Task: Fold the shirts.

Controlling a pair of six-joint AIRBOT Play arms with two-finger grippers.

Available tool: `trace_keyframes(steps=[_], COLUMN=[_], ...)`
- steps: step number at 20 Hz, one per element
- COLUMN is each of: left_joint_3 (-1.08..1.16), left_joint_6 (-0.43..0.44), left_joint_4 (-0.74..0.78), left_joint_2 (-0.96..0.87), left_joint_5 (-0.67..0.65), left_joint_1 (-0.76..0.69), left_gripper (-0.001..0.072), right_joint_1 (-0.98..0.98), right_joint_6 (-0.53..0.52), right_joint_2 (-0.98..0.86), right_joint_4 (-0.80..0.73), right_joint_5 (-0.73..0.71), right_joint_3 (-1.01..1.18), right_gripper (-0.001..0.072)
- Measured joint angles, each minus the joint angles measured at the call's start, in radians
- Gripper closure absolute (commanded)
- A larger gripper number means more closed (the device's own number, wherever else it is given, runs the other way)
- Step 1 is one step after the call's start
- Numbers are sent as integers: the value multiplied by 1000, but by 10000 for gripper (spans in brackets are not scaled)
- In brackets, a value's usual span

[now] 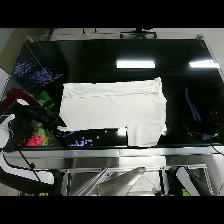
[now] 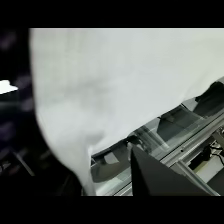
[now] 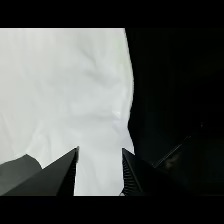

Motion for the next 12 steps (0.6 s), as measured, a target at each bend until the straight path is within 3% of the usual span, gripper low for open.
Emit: trace_keyframes(steps=[1,6,12], left_joint_3=[16,64,74], left_joint_6=[1,4,4], left_joint_4=[-12,-16,-19], left_joint_2=[1,2,-4], left_joint_5=[39,144,148], left_joint_1=[-11,-64,-55], left_gripper=[415,413,413], right_joint_1=[-1,-1,-1], right_joint_6=[0,-5,-11], right_joint_2=[0,-21,-31], right_joint_4=[0,0,0], right_joint_5=[-6,-24,-29], right_joint_3=[-18,-61,-70], right_gripper=[208,208,208])
